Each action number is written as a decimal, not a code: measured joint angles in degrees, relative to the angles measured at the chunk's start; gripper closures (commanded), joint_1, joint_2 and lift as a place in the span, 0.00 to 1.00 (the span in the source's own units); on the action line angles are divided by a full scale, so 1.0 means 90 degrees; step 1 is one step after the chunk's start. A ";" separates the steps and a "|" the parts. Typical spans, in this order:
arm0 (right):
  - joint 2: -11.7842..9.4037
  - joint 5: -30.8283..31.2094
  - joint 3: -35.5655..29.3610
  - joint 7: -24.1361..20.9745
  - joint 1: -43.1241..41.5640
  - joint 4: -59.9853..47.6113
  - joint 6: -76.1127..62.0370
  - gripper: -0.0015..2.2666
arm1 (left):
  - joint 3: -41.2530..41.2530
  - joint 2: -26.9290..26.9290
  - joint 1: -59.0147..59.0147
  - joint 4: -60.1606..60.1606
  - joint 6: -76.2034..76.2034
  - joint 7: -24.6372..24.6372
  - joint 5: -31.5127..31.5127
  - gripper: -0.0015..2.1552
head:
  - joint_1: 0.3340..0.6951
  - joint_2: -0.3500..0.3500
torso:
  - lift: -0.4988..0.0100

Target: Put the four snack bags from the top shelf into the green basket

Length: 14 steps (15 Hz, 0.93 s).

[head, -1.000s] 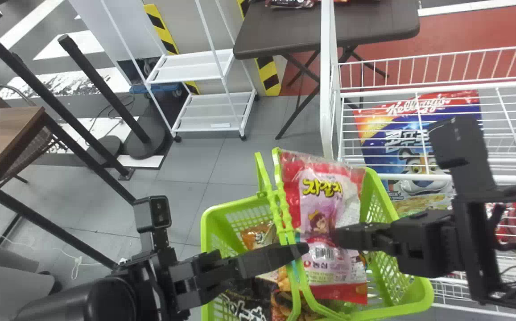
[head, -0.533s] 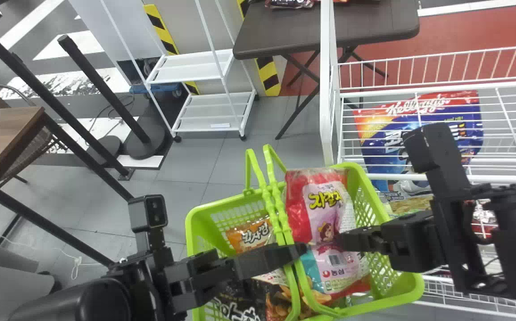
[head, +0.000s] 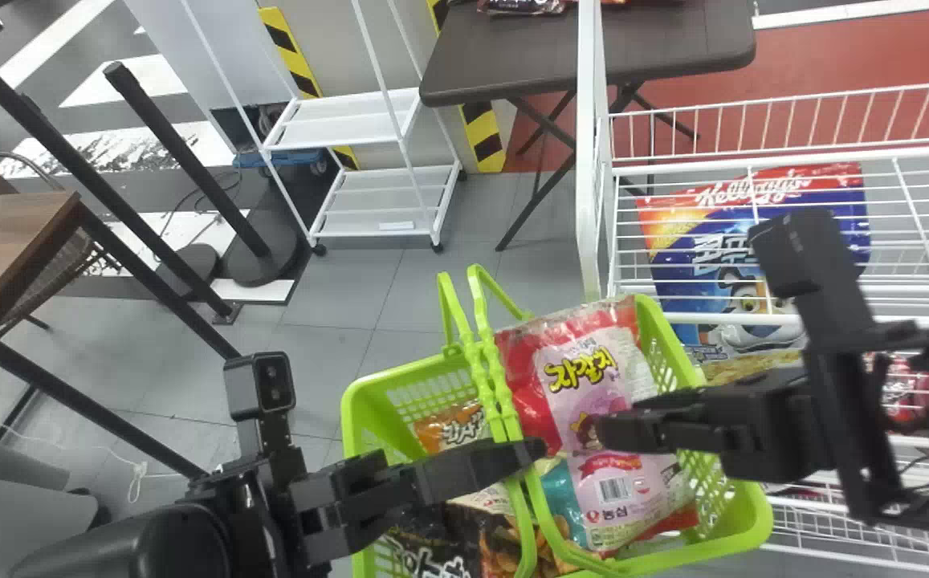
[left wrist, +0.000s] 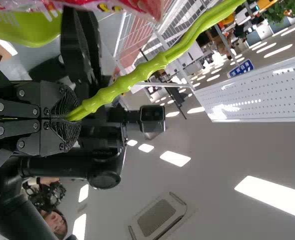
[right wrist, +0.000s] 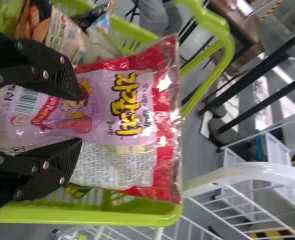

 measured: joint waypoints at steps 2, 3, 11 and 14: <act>0.0020 -0.0072 -0.0552 0.0136 0.0032 -0.0256 0.0000 0.02 | 0.0042 0.0004 0.0001 0.0023 0.0000 0.0000 -0.0002 1.00 | 1.00 1.00 | 0.97; 0.0015 0.0010 -0.0857 0.0251 0.0037 -0.0318 0.0000 0.02 | 0.0074 0.0004 0.0011 0.0025 0.0000 0.0000 0.0008 1.00 | 1.00 0.97 | 0.97; -0.0054 0.2931 -0.1549 0.0771 0.0716 0.1750 -0.6161 0.03 | 0.0387 0.0059 0.0454 -0.0200 -0.0154 0.0000 0.0223 1.00 | 1.00 0.54 | 0.97; -0.0016 0.3690 -0.1394 0.0629 0.1020 0.2456 -0.8061 0.03 | 0.0529 0.0067 0.0653 -0.0256 -0.0257 0.0000 0.0399 1.00 | 1.00 0.51 | 0.97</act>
